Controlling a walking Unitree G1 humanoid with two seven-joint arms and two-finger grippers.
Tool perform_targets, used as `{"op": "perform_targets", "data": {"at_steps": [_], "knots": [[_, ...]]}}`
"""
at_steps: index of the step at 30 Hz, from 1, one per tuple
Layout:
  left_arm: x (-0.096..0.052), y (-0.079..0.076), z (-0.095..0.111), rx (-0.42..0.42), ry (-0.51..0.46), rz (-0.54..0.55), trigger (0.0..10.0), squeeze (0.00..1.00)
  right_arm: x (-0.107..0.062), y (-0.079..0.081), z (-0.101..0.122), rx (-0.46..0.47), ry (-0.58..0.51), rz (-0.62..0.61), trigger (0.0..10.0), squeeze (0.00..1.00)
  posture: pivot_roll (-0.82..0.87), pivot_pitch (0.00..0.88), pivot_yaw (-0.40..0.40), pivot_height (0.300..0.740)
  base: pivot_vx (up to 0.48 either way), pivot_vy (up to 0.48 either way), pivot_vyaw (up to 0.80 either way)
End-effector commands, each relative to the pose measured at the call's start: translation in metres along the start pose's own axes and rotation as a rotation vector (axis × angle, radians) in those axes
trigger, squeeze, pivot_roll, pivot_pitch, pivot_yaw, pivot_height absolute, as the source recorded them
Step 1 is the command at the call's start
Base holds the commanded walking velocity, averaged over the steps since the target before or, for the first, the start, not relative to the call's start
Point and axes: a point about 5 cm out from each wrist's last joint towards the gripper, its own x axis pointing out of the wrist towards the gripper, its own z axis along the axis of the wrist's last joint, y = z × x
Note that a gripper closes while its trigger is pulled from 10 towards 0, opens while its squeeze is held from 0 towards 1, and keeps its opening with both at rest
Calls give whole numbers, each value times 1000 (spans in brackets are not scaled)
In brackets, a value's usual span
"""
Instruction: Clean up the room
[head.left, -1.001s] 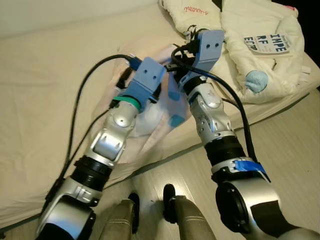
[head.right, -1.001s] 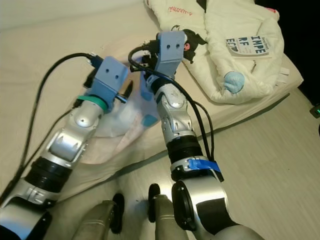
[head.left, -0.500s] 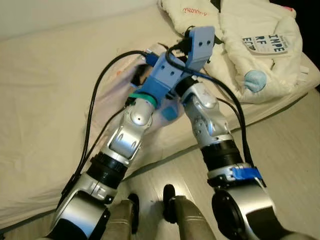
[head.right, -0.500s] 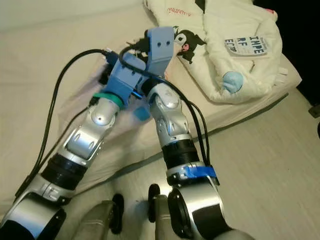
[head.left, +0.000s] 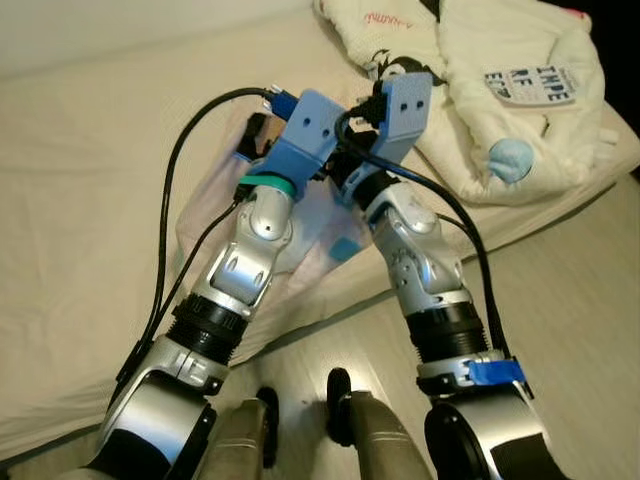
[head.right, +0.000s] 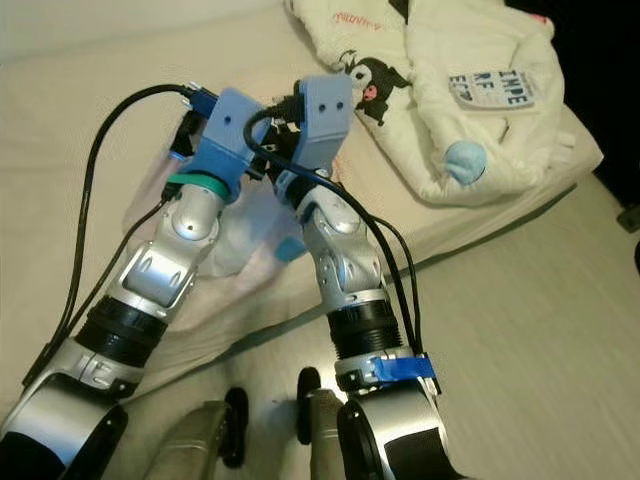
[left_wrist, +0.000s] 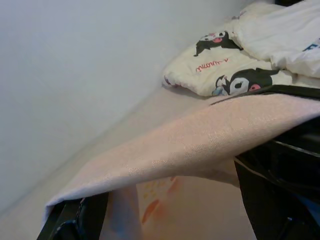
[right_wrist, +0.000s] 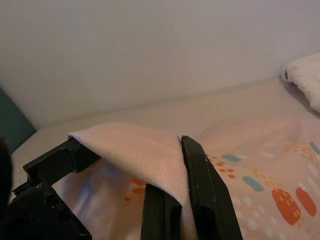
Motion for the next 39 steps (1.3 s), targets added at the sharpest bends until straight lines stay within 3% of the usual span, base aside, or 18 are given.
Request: {"op": "perform_targets", "data": {"at_steps": [1,2,3,4,6,7,8,9,13,15,19,21,23,24,27,32,37,39], "knots": [[0,4,-10,-25,44,12,8588,0,1,28,4,44,-33,135,10000,0,-64,233,41,740,0,0,0],[-3,1,-9,-27,28,-8,8588,0,-1,29,4,55,-30,136,10000,0,-64,233,41,740,0,0,0],[-5,-1,-10,-14,16,-19,7294,0,-2,30,5,62,-29,132,10000,0,-70,234,46,740,0,0,0],[-5,-1,-10,-14,16,-19,7294,0,-2,30,5,62,-29,132,10000,0,-70,234,46,740,0,0,0],[-7,-1,-12,-3,12,-23,7569,0,-3,29,6,67,-31,127,10000,0,-71,234,49,740,0,0,0],[-10,2,-17,9,15,-19,8941,0,-5,28,8,70,-37,114,10000,0,-74,235,54,740,0,0,0],[-10,2,-17,9,15,-19,8941,0,-5,28,8,70,-37,114,10000,0,-74,235,54,740,0,0,0],[-12,3,-18,16,14,-22,10000,0,-5,26,10,67,-42,104,10000,0,-74,235,54,740,0,0,0],[-13,5,-19,25,7,-37,10000,0,-5,23,12,62,-48,88,10000,0,-70,235,61,740,0,0,0],[-21,8,-18,10,-28,-141,10000,0,-6,11,16,37,-65,36,10000,0,-67,235,72,740,0,0,0],[-28,12,-16,-6,-53,-216,10000,0,-7,4,19,26,-72,7,10000,0,-67,235,72,740,0,0,0],[-42,29,-15,4,-90,-342,10000,0,-11,-9,24,11,-89,-46,10000,0,-45,233,85,740,0,0,0],[-42,29,-15,4,-90,-342,10000,0,-11,-9,24,11,-89,-46,10000,0,-45,233,85,740,0,0,0],[-46,41,-16,21,-95,-367,10000,0,-13,-14,27,7,-96,-64,10000,0,-33,233,90,740,0,0,0],[-45,63,-18,74,-93,-349,10000,0,-16,-19,32,3,-109,-80,10000,0,-20,227,98,740,0,0,0],[-41,72,-20,135,-100,-310,10000,0,-17,-19,35,4,-121,-81,10000,0,-18,225,93,740,0,0,0],[-38,69,-21,189,-114,-316,10000,0,-17,-19,37,5,-126,-79,10000,0,-21,223,85,740,0,0,0],[-37,55,-23,252,-127,-390,10000,0,-17,-20,41,1,-132,-75,10000,0,-32,223,79,740,0,0,0]]}}
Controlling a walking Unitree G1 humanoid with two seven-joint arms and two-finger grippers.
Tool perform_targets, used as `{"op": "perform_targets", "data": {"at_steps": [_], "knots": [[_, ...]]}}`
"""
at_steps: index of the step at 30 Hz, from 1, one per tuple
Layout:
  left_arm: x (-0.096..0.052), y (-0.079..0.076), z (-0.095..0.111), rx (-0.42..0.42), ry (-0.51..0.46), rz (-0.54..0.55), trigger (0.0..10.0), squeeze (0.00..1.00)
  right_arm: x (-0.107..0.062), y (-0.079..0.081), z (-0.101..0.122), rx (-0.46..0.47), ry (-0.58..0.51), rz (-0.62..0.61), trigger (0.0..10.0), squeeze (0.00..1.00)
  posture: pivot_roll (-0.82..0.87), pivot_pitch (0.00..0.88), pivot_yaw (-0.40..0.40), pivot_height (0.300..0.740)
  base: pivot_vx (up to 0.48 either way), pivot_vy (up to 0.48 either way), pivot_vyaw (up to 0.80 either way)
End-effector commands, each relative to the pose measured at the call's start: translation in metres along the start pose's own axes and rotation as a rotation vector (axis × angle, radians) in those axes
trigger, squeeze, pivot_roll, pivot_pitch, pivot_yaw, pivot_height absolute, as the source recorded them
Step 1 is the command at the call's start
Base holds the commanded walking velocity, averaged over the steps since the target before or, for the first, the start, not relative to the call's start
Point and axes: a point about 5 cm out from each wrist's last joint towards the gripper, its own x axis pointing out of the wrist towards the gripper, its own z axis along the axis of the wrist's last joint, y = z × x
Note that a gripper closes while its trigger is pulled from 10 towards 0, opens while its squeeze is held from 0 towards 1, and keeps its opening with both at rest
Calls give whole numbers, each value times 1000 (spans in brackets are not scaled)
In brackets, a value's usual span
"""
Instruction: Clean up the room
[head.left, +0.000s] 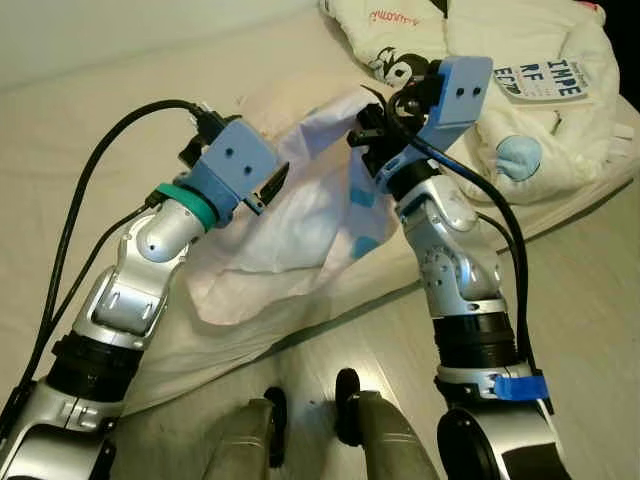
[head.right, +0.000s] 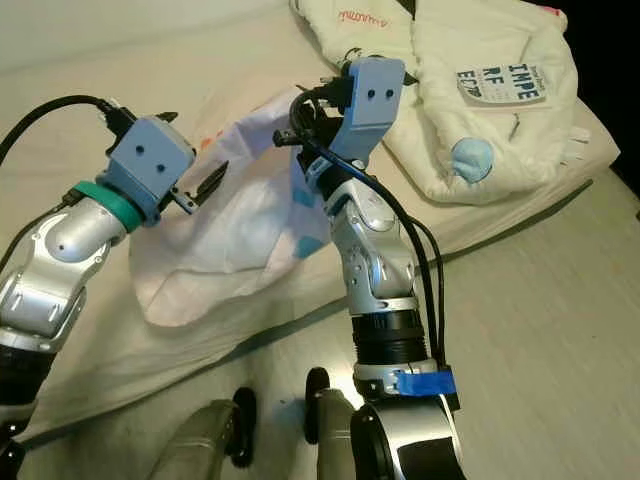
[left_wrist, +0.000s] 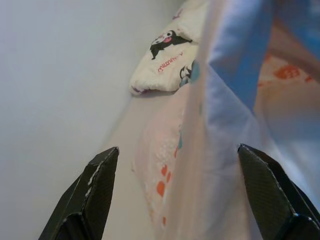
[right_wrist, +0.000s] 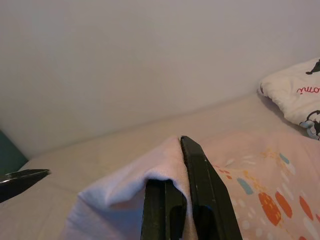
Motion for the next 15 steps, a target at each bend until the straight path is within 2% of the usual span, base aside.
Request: {"op": "perform_targets", "data": {"at_steps": [1,3,7,9,10,12,14,15], "knots": [[3,-21,-3,28,-2,-97,10000,0,1,3,12,11,-51,16,10000,0,-32,223,79,740,0,0,0],[5,-25,-2,22,-4,-118,10000,0,1,3,12,10,-52,18,10000,0,-32,223,79,740,0,0,0],[8,-45,8,-59,-33,-220,10000,0,2,6,13,15,-46,35,10000,0,-48,224,72,740,0,0,0],[8,-45,8,-59,-33,-220,10000,0,2,6,13,15,-46,35,10000,0,-48,224,72,740,0,0,0],[12,-56,14,-129,-39,-236,10000,0,3,9,11,22,-38,44,10000,0,-42,224,68,740,0,0,0],[12,-56,14,-129,-39,-236,10000,0,3,9,11,22,-38,44,10000,0,-42,224,68,740,0,0,0],[23,-62,16,-155,-25,-183,10000,0,4,12,10,29,-33,57,10000,0,-38,223,64,740,0,0,0],[23,-62,16,-155,-25,-183,10000,0,4,12,10,29,-33,57,10000,0,-38,223,64,740,0,0,0]]}}
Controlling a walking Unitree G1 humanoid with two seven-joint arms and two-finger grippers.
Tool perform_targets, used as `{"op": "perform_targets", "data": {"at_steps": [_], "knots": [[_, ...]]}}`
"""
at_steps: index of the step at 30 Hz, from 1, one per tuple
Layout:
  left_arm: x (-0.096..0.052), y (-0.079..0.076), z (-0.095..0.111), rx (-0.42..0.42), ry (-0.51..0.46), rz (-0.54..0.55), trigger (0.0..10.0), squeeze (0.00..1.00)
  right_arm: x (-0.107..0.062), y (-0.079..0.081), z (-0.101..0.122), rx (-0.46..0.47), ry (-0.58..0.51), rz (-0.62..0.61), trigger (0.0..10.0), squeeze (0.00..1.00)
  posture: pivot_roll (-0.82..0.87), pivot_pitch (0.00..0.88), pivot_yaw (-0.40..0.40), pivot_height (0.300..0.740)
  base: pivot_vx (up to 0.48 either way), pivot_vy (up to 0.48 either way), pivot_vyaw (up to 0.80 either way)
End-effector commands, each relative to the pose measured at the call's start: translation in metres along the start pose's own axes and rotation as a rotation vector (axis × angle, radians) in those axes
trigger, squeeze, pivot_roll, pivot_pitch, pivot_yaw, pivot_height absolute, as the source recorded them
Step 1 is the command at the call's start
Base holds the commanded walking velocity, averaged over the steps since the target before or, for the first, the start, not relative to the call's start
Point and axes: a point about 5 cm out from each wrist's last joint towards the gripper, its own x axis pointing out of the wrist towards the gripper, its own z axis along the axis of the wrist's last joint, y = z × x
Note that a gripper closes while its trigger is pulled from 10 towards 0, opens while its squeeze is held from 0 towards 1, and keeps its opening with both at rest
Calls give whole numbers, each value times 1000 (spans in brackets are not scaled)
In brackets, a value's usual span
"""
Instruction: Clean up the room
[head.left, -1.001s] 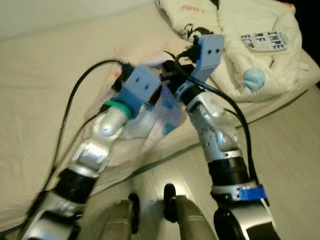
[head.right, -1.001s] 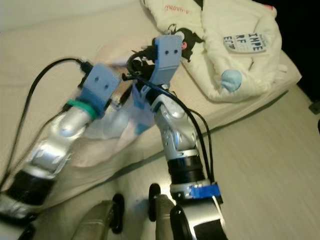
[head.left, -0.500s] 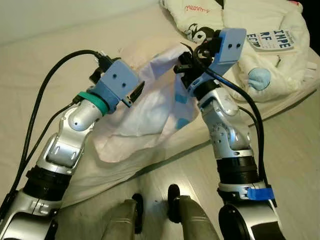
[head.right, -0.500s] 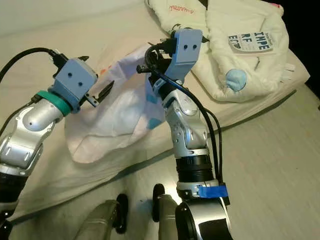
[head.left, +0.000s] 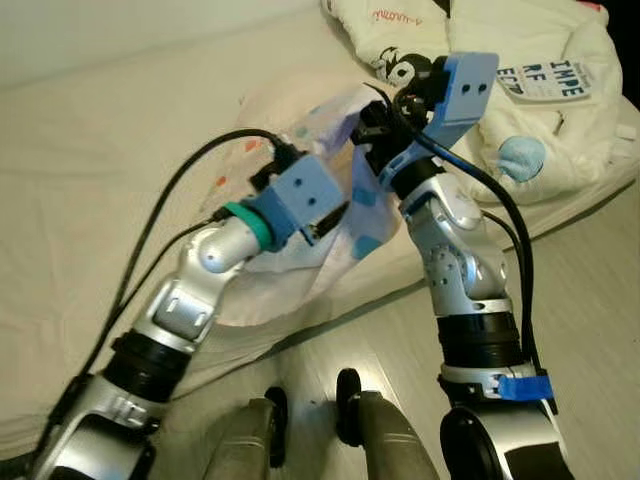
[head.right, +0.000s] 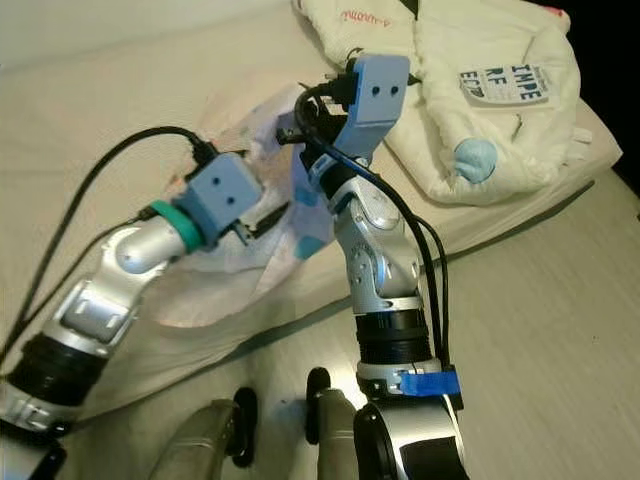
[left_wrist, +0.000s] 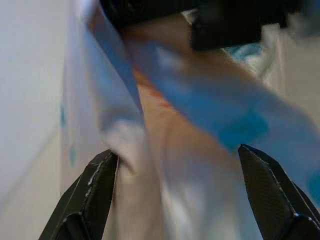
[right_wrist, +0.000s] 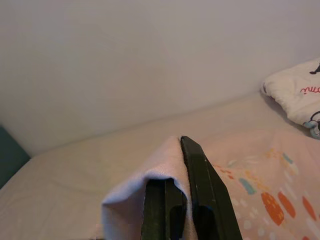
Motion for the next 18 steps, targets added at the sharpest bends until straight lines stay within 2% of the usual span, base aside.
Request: {"op": "perform_targets", "data": {"at_steps": [1,2,3,4,6,8,13,18], "knots": [[5,-2,-6,8,39,33,10000,0,4,10,10,21,-46,45,10000,0,-38,223,64,740,0,0,0],[13,-1,-6,18,49,87,10000,0,5,14,10,29,-45,58,10000,0,-40,222,62,740,0,0,0],[13,-1,-6,18,49,87,10000,0,5,14,10,29,-45,58,10000,0,-40,222,62,740,0,0,0],[21,0,-5,27,67,140,10000,0,5,19,10,38,-46,73,10000,0,-46,222,62,740,0,0,0],[25,1,-5,34,79,171,10000,0,5,24,10,45,-45,90,10000,0,-46,222,62,740,0,0,0],[32,4,-4,70,95,219,10000,0,4,30,11,54,-46,108,10000,0,-55,223,63,740,0,0,0],[34,6,-7,86,124,262,10000,0,2,34,13,63,-50,124,10000,0,-60,225,63,740,0,0,0],[35,14,-10,124,150,364,10000,0,0,40,15,78,-51,149,10000,0,-57,226,62,740,0,0,0]]}}
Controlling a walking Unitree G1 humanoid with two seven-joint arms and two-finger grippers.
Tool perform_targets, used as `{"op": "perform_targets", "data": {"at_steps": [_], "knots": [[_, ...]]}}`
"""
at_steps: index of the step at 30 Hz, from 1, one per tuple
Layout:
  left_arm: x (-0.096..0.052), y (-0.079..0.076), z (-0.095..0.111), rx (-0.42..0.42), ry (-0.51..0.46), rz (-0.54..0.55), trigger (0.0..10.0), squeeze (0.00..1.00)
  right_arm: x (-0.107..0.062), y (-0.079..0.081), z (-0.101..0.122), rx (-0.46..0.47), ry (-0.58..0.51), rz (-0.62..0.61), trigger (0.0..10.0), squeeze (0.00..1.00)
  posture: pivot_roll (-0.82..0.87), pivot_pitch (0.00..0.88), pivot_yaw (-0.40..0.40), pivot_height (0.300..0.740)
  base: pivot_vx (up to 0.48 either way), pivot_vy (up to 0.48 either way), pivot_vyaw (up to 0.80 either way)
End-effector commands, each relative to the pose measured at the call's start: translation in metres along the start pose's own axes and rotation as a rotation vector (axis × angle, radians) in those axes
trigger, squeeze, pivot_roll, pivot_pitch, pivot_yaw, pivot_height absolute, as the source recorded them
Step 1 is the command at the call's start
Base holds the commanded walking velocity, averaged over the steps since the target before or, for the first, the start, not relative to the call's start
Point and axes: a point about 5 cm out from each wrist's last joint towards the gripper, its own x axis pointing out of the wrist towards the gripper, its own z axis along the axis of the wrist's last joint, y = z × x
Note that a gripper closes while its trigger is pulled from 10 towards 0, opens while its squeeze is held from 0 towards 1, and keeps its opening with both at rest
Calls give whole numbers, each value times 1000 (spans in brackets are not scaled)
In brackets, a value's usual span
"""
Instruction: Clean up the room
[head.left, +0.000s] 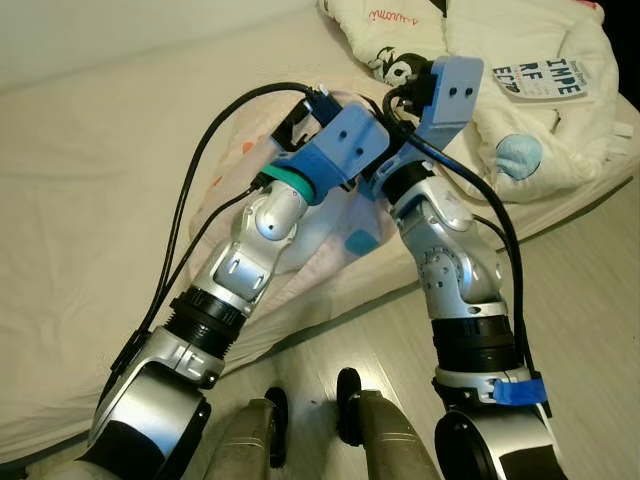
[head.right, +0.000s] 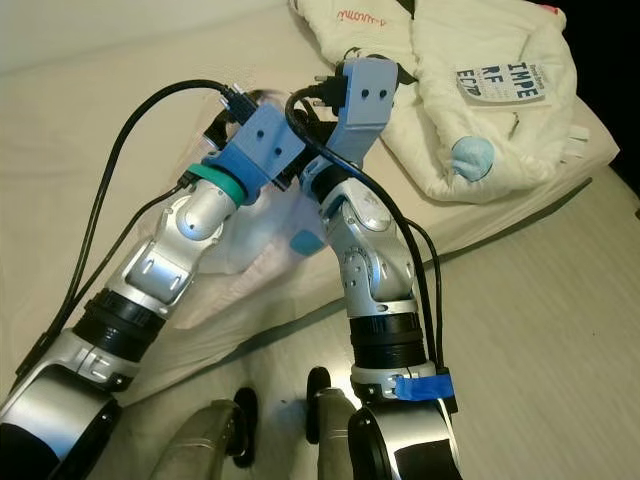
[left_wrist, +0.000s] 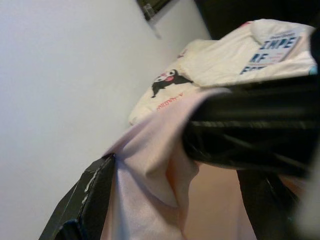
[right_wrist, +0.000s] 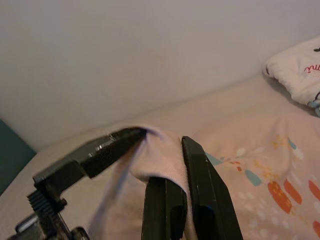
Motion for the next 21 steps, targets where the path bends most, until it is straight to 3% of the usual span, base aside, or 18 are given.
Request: {"op": "perform_targets", "data": {"at_steps": [1,3,11,15,17,20,21], "knots": [[-1,4,-29,41,152,46,10000,0,0,35,19,21,-103,171,10000,0,-57,226,62,740,0,0,0],[2,8,-30,117,135,118,10000,0,-1,43,20,38,-101,206,10000,0,-60,226,64,740,0,0,0],[3,9,-31,193,106,167,10000,0,-3,50,21,59,-91,250,10000,0,-60,226,64,740,0,0,0],[1,-3,-33,218,83,108,10000,0,-8,57,20,81,-60,315,10000,0,-62,225,63,740,0,0,0],[-1,-17,-37,202,95,9,9765,0,-9,60,21,74,-60,338,10000,0,-63,225,64,740,0,0,0],[-2,-22,-39,198,101,-25,9765,0,-9,61,22,71,-61,345,10000,0,-63,225,64,740,0,0,0],[-3,-26,-41,188,110,-53,3569,0,-9,63,24,69,-66,356,10000,0,-63,225,64,740,0,0,0]]}}
